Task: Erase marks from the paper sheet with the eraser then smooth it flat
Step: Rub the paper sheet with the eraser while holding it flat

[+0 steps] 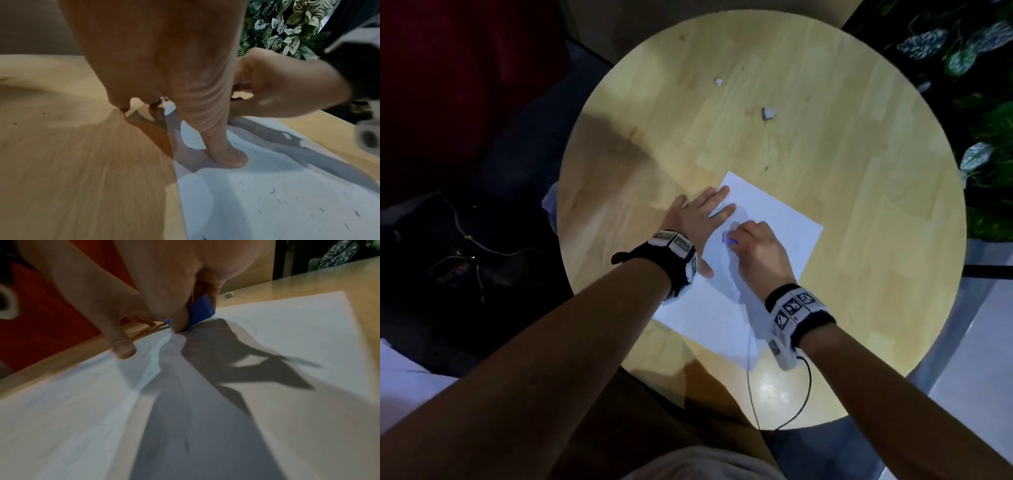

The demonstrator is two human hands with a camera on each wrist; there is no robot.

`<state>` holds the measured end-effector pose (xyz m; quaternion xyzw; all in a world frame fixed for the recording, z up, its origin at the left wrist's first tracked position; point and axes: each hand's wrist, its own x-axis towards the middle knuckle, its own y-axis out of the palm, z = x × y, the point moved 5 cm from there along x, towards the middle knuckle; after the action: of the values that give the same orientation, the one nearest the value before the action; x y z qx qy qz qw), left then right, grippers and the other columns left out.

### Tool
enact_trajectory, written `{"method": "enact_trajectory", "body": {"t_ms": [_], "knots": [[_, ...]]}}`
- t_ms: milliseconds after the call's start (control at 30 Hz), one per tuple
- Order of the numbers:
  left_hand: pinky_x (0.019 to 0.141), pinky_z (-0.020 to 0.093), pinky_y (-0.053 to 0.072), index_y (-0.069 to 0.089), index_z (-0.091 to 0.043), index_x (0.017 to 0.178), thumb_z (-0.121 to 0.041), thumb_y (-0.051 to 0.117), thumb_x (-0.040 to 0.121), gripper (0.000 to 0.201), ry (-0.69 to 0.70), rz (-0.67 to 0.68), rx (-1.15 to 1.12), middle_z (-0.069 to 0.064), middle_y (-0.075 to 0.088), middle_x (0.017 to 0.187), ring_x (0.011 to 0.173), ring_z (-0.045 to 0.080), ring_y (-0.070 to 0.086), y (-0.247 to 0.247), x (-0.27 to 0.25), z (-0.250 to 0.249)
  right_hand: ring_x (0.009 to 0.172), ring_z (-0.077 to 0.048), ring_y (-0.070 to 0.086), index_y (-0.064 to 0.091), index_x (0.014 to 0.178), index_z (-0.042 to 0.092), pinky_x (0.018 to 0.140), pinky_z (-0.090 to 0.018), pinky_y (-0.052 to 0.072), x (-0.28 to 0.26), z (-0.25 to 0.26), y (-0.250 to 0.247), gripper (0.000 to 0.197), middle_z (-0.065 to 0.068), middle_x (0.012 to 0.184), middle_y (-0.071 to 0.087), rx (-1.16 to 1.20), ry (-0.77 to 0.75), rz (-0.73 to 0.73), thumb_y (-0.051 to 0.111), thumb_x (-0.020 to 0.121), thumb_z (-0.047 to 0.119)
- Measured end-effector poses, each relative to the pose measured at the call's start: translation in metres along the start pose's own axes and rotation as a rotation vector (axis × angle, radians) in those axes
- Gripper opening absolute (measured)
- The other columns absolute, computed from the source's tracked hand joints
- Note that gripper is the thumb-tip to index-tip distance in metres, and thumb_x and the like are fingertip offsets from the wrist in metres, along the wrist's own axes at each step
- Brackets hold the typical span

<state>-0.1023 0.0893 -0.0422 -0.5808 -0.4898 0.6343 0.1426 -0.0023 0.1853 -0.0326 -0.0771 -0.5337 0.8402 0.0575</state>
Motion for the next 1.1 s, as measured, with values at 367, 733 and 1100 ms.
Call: {"method": "enact_trajectory", "body": {"t_ms": [367,733,1100], "knots": [[0.12,0.053,0.014,-0.01,-0.028,0.158,-0.072,0.075,0.063,0.135,0.004,0.003,-0.031,-0.002,-0.027,0.162,0.152,0.019,-0.016,-0.001,-0.001,0.001,0.077,-0.028,0.051,0.071,0.093,0.01,0.057,-0.032,0.046,0.003,0.009,-0.007,0.016,-0.005,0.087,0.06,0.024,0.01,0.003,0.064,0.082,-0.001],[0.122,0.044,0.013,0.009,-0.003,0.157,-0.074,0.071,0.068,0.128,0.075,-0.143,-0.116,0.009,-0.014,0.165,0.153,0.022,-0.009,0.007,0.002,-0.024,0.075,-0.027,0.053,0.071,0.095,0.008,0.058,-0.035,0.049,-0.041,0.001,-0.019,0.014,-0.003,0.085,0.059,0.064,0.027,0.038,0.068,0.083,0.001],[0.123,0.041,0.003,-0.007,-0.017,0.159,-0.087,0.063,0.058,0.141,0.034,-0.181,-0.121,-0.004,-0.019,0.165,0.153,0.013,-0.008,0.019,0.005,-0.017,0.078,-0.027,0.054,0.072,0.089,0.007,0.062,-0.036,0.05,-0.03,0.014,-0.012,0.012,-0.007,0.085,0.063,0.079,-0.028,0.022,0.068,0.081,-0.001]]}}
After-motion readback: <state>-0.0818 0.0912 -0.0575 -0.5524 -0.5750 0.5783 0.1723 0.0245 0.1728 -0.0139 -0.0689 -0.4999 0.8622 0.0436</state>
